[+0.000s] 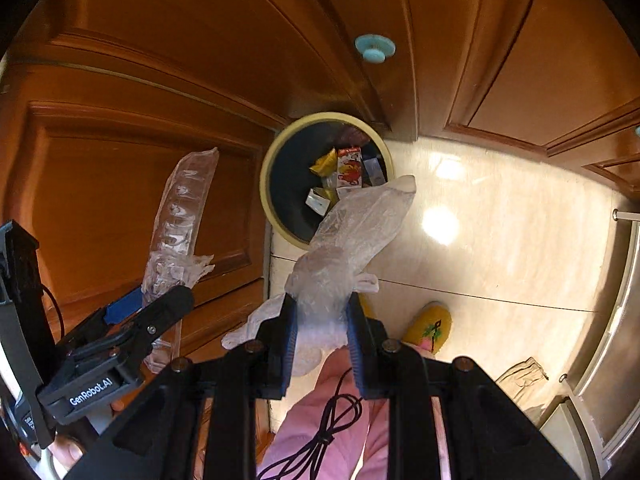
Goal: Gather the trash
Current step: 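Carry the plastic box and plastic bag down over the black bin, then open both tools to drop the box and bag into the bin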
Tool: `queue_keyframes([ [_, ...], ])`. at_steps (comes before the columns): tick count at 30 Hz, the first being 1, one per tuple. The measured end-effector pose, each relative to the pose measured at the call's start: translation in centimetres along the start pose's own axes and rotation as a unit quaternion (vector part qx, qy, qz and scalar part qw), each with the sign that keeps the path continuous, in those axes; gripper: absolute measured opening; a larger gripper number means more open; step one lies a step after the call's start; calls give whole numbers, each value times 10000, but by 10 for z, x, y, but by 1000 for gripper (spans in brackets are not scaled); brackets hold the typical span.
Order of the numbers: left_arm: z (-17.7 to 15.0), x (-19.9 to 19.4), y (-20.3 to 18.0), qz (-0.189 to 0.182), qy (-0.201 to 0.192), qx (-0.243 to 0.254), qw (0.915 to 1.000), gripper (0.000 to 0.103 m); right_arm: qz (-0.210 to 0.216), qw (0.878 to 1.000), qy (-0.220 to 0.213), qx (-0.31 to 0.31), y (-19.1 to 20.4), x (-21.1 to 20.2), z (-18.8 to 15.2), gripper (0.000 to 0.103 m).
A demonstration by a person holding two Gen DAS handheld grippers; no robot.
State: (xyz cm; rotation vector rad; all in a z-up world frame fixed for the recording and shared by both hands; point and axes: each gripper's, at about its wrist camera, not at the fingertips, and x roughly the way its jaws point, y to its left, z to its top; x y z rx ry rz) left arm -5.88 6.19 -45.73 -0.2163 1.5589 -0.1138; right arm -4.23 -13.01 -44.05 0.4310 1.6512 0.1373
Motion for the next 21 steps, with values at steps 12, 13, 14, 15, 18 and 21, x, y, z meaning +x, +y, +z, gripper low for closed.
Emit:
queue_keyframes([
  [12, 54, 34, 11, -233, -75, 246, 9994, 89, -359, 9986, -255, -309, 23, 38, 60, 29],
  [13, 59, 36, 15, -269, -53, 259, 9993, 89, -399, 9983, -285, -303, 24, 41, 65, 32],
  [14, 62, 37, 17, -278, -35, 261, 9993, 90, -410, 9980, -342, -325, 25, 42, 68, 41],
  [15, 64, 39, 20, -280, -13, 253, 9993, 90, -446, 9976, -413, -323, 26, 43, 72, 49],
  [18, 68, 43, 28, -220, 53, 195, 9996, 90, -383, 9979, -446, -272, 27, 46, 77, 60],
  [21, 69, 42, 34, -231, 65, 150, 9996, 90, -330, 9985, -363, -235, 29, 51, 76, 60],
])
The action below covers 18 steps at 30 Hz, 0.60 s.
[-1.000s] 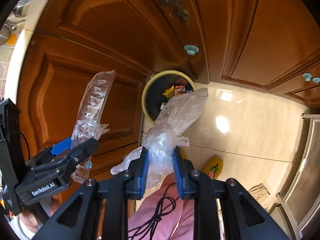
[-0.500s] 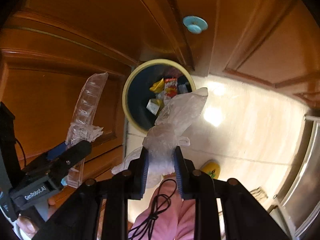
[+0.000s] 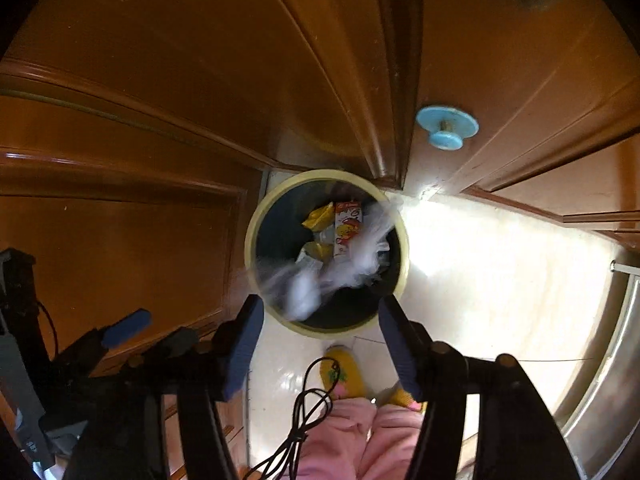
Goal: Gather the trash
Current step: 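Open both tools to drop the box and bag into the bin, then raise both tools back toward the tissue and small white bottle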
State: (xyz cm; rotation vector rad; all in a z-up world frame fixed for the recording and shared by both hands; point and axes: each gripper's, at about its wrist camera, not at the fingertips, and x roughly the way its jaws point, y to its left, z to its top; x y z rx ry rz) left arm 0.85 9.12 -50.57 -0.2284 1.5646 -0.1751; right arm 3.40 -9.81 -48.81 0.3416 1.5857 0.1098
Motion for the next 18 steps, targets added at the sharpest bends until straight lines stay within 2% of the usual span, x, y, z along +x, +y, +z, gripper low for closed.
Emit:
queue_keyframes([
  [5, 0, -7, 3, 31, -96, -7, 9999, 90, 6, 9999, 81, -121, 5, -6, -9, 60],
  [11, -7, -37, -16, 170, -488, 216, 9984, 90, 32, 9994, 10, -357, 14, -28, -34, 60],
  [14, -15, -65, -26, 249, -670, 252, 9971, 90, 142, 9992, -38, -376, 17, -48, -49, 60],
  [18, -30, -116, -43, 270, -854, 302, 9955, 90, 328, 9987, -187, -346, 19, -94, -68, 60],
])
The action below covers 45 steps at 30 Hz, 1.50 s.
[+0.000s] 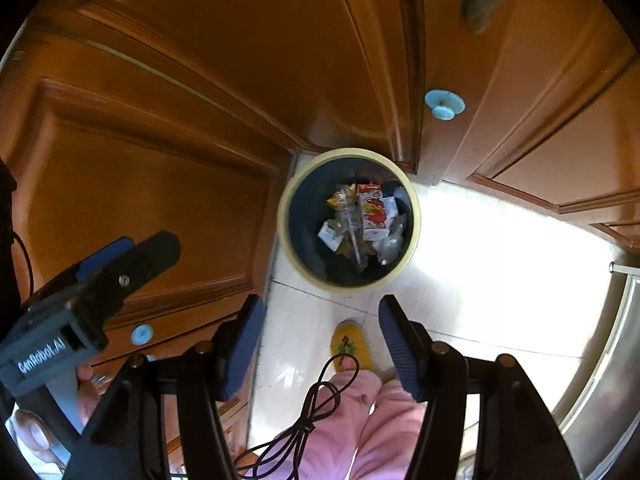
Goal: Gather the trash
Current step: 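Raise both tools back toward the tissue and small white bottle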
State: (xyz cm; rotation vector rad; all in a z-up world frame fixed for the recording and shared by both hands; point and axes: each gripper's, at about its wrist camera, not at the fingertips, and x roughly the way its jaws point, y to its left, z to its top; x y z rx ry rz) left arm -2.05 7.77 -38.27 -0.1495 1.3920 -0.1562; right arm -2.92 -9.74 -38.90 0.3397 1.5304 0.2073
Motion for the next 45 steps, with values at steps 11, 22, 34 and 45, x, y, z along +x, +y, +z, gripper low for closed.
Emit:
queue_keyframes([
  [11, 7, -163, -74, -103, -671, 590, 9959, 90, 21, 9932, -1140, -249, 17, -182, -37, 60],
  [22, 36, -293, -142, -402, -1828, 1445, 9716, 90, -6, 9617, -2733, -190, 29, -331, -50, 60],
  [34, 80, -364, -168, -352, -2537, 1812, 9495, 90, -200, 9243, -3810, -137, 49, -402, -32, 60],
  [45, 108, -377, -171, -93, -2722, 1964, 9419, 90, -106, 9173, -3981, -41, 55, -419, 3, 60],
])
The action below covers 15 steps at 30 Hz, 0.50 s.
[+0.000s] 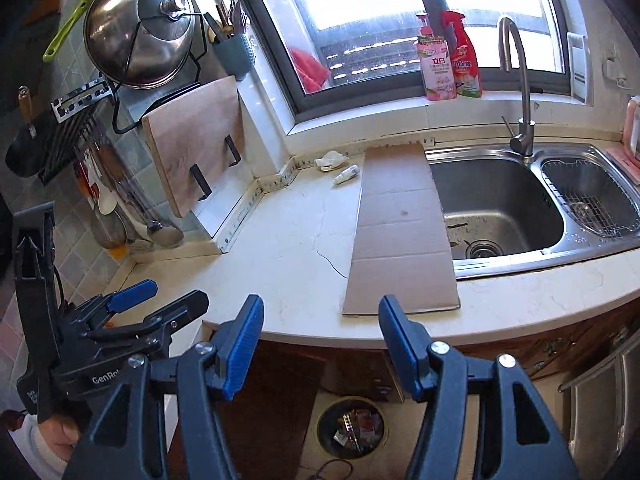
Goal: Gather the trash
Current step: 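Raise both tools back toward the tissue and small white bottle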
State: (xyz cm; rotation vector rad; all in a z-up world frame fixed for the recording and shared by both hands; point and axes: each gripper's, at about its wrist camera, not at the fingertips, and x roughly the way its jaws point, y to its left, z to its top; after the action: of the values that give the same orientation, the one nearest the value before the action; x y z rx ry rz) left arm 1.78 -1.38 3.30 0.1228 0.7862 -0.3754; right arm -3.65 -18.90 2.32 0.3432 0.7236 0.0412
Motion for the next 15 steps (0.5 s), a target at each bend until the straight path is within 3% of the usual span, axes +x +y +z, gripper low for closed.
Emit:
queue_keyframes([
  [7, 23, 34, 10, 389, 110, 20, 9992, 90, 266, 9990, 368, 26, -14, 51, 38, 60],
  [15, 87, 113, 34, 681, 374, -229, 9967, 90, 492, 9960, 736, -101, -30, 142, 125, 60],
])
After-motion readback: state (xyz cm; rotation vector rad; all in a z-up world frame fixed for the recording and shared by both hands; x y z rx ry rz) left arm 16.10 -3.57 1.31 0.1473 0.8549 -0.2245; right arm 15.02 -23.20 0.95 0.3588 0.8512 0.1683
